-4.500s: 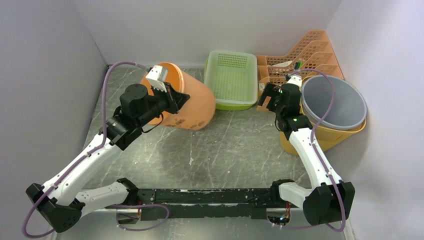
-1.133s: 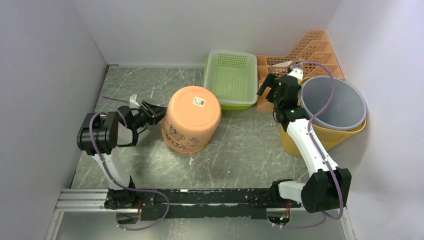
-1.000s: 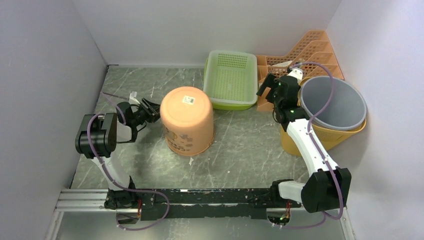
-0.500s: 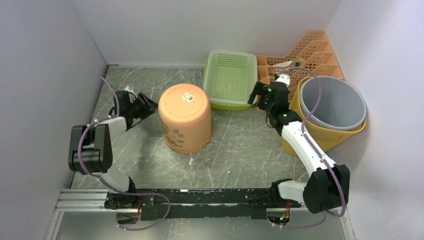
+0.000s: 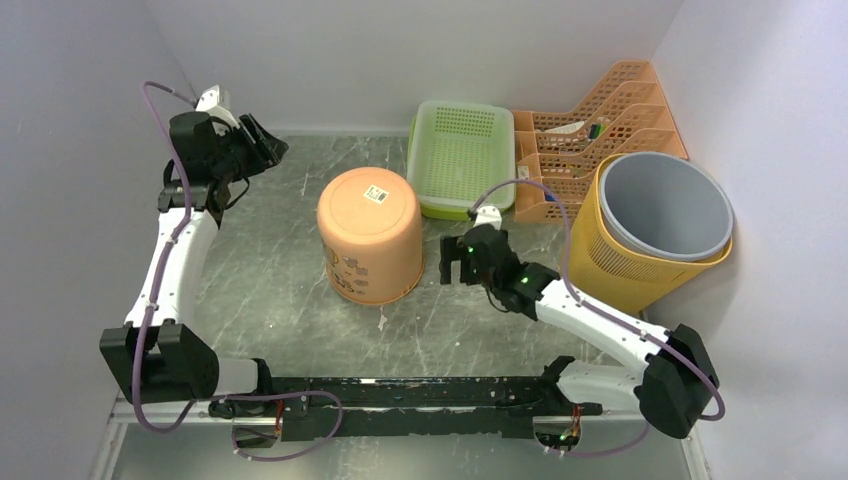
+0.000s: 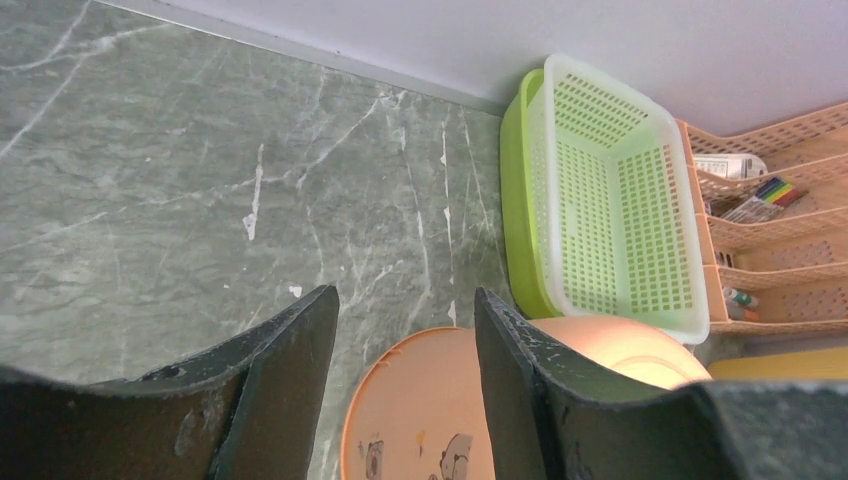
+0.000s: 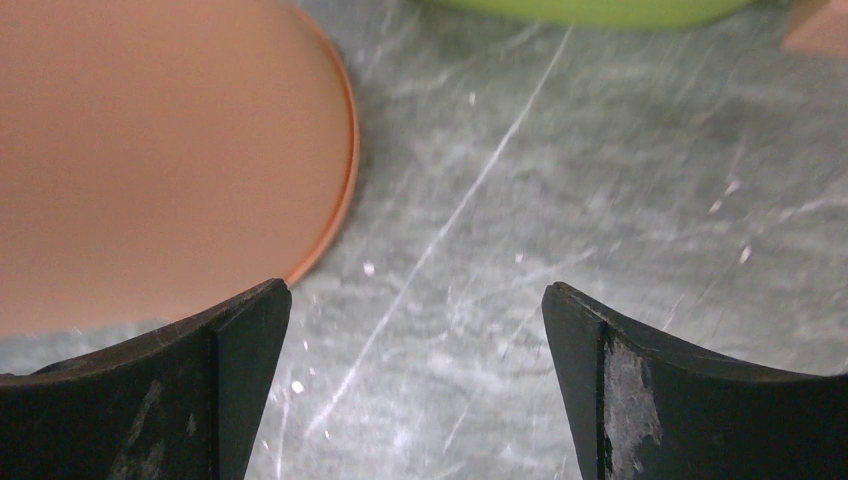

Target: Turn the large container upside down

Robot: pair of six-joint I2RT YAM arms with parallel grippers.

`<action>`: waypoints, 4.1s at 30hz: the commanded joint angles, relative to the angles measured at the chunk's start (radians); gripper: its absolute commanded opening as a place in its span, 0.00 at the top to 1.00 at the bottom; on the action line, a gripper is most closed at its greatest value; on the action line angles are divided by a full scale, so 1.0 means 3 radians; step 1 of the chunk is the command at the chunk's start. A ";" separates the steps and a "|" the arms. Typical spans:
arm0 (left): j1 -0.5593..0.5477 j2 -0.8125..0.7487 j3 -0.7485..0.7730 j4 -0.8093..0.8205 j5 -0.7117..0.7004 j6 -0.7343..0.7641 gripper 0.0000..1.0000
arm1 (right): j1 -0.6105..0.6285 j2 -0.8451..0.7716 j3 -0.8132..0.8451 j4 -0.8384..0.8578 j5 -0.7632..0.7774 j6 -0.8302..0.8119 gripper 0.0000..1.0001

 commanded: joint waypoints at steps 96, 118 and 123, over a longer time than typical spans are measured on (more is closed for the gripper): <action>-0.0933 0.1508 -0.0835 0.1890 -0.1343 0.0229 0.29 | -0.0929 0.0701 0.0466 0.1152 0.0219 -0.0473 0.00; -0.0207 0.2228 0.0163 0.1343 -0.1550 0.0523 0.29 | -0.0930 0.0730 0.0409 0.0988 0.0208 -0.0572 0.00; -0.0127 0.2277 0.0196 0.1370 -0.1591 0.0566 0.28 | -0.0930 0.0788 0.0385 0.0981 0.0181 -0.0570 0.00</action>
